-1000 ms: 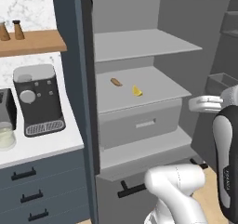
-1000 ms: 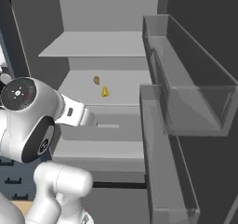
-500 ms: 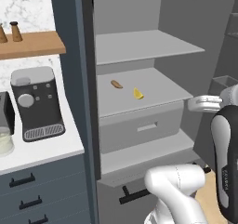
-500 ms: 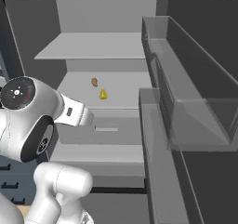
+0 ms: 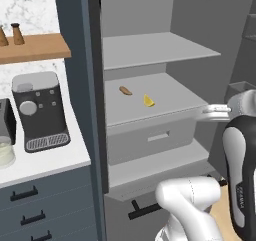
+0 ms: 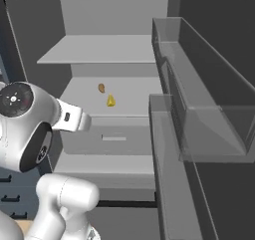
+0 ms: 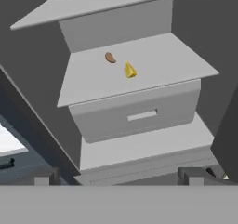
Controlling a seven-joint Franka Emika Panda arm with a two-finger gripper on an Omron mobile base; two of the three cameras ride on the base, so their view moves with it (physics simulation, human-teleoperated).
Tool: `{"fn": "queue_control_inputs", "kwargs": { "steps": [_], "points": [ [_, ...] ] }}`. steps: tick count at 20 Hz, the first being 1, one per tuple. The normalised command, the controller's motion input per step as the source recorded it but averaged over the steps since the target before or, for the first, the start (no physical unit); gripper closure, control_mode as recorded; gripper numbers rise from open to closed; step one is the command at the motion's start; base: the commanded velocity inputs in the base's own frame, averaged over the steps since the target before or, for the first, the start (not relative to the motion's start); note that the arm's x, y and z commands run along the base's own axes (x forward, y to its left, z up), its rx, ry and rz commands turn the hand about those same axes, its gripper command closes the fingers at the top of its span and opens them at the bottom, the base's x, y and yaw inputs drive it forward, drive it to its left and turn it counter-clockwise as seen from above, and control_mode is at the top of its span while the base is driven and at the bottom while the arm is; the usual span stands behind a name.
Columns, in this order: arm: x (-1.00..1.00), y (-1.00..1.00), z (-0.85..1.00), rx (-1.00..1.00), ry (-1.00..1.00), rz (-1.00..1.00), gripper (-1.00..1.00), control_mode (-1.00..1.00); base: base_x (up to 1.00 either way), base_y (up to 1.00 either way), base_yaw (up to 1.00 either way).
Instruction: Grab a lemon wedge from the fridge and one ice cube from the ice bowl, and put them in the glass of lemonade.
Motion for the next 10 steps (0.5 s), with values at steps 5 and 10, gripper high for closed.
{"fn": "queue_control_inputs", "kwargs": {
  "steps": [5,10],
  "points": [
    [0.42,0.03,0.00,0.00,0.05,0.09,-1.00,-1.00,0.00,0.00,0.00],
    [0.68,0.09,0.00,0.00,0.19,0.01,-1.00,-1.00,0.00,0.00,0.00]
  ]
}}
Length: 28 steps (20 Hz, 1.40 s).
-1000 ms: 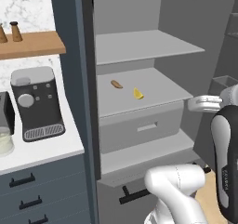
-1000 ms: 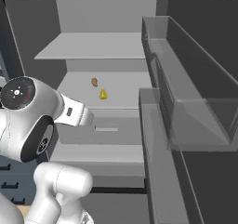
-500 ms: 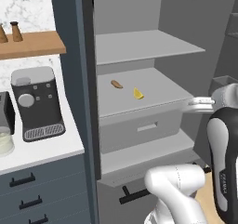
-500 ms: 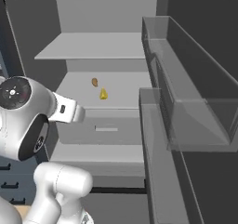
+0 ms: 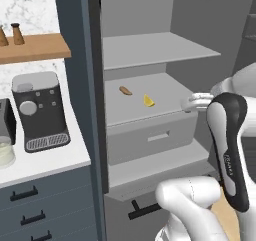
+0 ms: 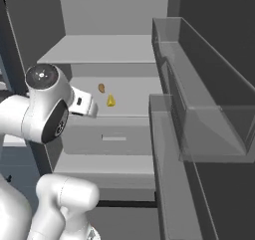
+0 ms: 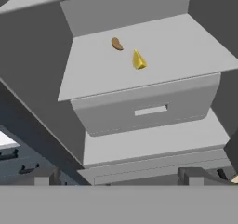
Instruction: Grab a lemon wedge from the fridge and one ice cube from the ice bowl, and put them in the glass of lemonade.
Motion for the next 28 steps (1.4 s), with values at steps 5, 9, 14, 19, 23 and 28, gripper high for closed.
{"fn": "queue_control_inputs", "kwargs": {
  "steps": [5,9,14,19,23,28],
  "points": [
    [0.37,0.30,-0.19,-0.02,0.08,-0.10,-1.00,-1.00,0.00,0.00,0.00],
    [0.18,0.00,-0.56,0.06,0.00,-0.02,-1.00,-1.00,0.00,0.00,0.00],
    [0.32,-0.02,-0.74,0.04,-0.09,-0.04,-1.00,-1.00,0.00,0.00,0.00],
    [0.62,-0.12,-0.18,0.00,0.01,0.00,-1.00,-1.00,0.00,0.00,0.00],
    [0.84,-0.17,0.02,0.00,0.06,0.00,-1.00,-1.00,0.00,0.00,0.00],
    [0.69,-0.17,0.21,0.00,0.04,0.00,-1.00,-1.00,0.00,0.00,0.00]
  ]
}}
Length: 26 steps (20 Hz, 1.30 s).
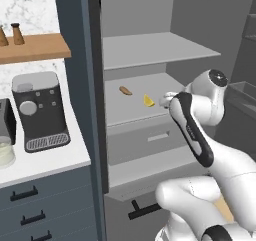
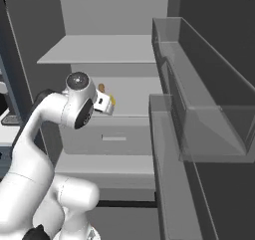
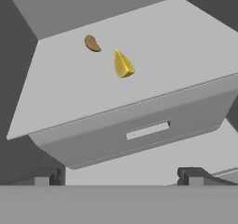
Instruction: Grab a lemon wedge from the fridge and one ice cube from the ice bowl, and put them in the glass of lemonade.
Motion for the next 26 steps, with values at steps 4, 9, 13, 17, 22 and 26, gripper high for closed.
{"fn": "queue_control_inputs", "kwargs": {
  "steps": [4,9,13,17,22,26],
  "points": [
    [0.62,-0.17,-0.13,0.00,0.00,0.00,-1.00,-1.00,0.00,0.00,0.00],
    [0.49,-0.07,-0.36,0.00,0.00,0.00,-1.00,-1.00,0.00,0.00,0.00],
    [0.54,0.00,-0.11,0.00,0.00,0.02,-1.00,-1.00,0.00,0.00,0.00],
    [0.49,0.00,-0.14,0.00,0.00,0.10,-1.00,-1.00,0.00,0.00,0.00],
    [0.39,0.00,-0.12,0.00,0.01,0.16,-1.00,-1.00,0.00,0.00,0.00],
    [0.32,0.02,0.00,0.00,0.03,0.18,-1.00,-1.00,0.00,0.00,0.00]
  ]
}}
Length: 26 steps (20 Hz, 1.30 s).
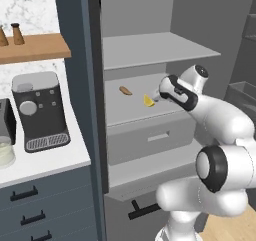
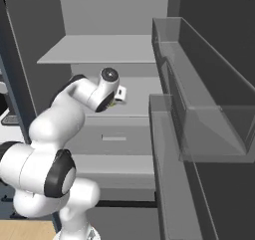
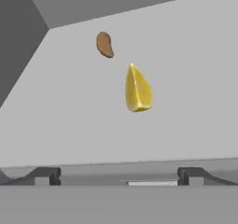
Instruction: Grab a lemon wedge from the fridge and one ice cube from the ice bowl, and put them in the glass of lemonade.
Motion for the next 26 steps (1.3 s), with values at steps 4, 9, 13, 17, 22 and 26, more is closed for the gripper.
{"fn": "queue_control_inputs", "kwargs": {
  "steps": [4,9,13,17,22,26],
  "points": [
    [0.17,0.04,-0.04,0.00,0.01,0.12,-1.00,-1.00,0.00,0.00,0.00],
    [0.11,0.02,-0.23,0.00,0.00,0.05,-1.00,-1.00,0.00,0.00,0.00],
    [0.13,0.07,-0.31,0.00,0.00,0.02,-1.00,-1.00,0.00,0.00,0.00],
    [0.06,0.11,-0.11,0.00,0.00,0.01,-1.00,-1.00,0.00,0.00,0.00],
    [0.10,0.15,0.00,0.00,0.00,0.00,-1.00,-1.00,0.00,0.00,0.00],
    [0.02,0.09,0.00,-0.02,0.00,0.00,-1.00,-1.00,0.00,0.00,0.00]
  ]
}}
